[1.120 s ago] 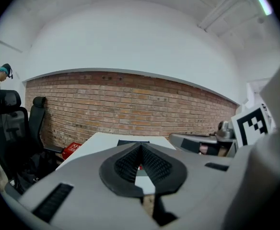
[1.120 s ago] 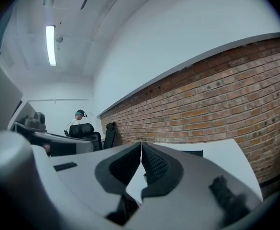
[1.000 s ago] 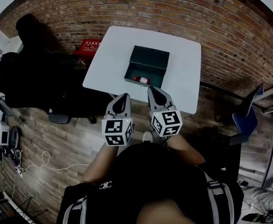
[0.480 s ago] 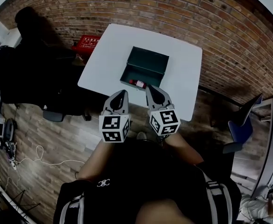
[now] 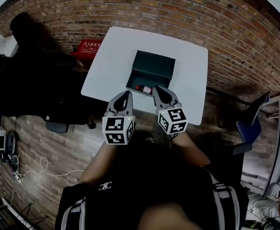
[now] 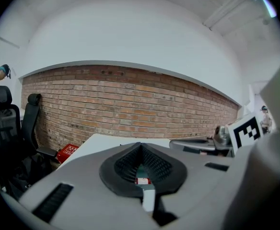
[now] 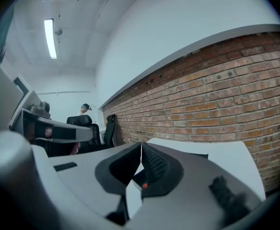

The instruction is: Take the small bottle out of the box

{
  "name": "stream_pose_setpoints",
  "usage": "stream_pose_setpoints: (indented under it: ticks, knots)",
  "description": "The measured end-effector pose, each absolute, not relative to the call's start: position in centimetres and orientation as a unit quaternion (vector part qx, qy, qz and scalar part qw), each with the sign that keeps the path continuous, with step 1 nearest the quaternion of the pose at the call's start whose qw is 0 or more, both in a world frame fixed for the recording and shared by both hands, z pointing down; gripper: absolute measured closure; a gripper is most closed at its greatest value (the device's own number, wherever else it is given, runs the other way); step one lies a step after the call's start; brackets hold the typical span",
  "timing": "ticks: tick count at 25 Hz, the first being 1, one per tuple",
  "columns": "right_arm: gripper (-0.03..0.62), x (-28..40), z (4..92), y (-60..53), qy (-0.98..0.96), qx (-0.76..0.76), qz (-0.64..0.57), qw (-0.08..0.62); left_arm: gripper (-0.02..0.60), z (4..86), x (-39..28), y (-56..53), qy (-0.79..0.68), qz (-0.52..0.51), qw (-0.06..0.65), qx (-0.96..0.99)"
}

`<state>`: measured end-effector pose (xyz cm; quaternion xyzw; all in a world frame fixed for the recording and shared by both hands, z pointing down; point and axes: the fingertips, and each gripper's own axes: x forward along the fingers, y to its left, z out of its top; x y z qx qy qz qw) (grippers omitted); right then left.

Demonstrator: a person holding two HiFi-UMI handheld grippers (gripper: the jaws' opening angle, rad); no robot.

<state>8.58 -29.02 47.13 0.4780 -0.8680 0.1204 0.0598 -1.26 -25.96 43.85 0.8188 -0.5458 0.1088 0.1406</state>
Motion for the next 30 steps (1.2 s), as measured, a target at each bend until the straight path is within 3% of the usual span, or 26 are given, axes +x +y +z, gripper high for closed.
stream_pose_setpoints:
  ticks: [4, 20, 30]
  knots:
    - [0.565, 7.4, 47.9, -30.2, -0.889, 0.436, 0.113, 0.084, 0.575, 43.8, -1.9, -27.5, -0.542, 0.105, 0.144, 0.821]
    - [0.563, 6.5, 58.1, -34.5, -0.884, 0.329, 0.036, 0.329, 0.575, 44.9, -4.1, -30.4, -0.547, 0.103, 0.164, 0.814]
    - [0.563, 6.2, 62.1, -36.4, -0.882, 0.290, 0.098, 0.359, 0.575, 45.5, -6.0, -31.6, -0.562, 0.096, 0.181, 0.802]
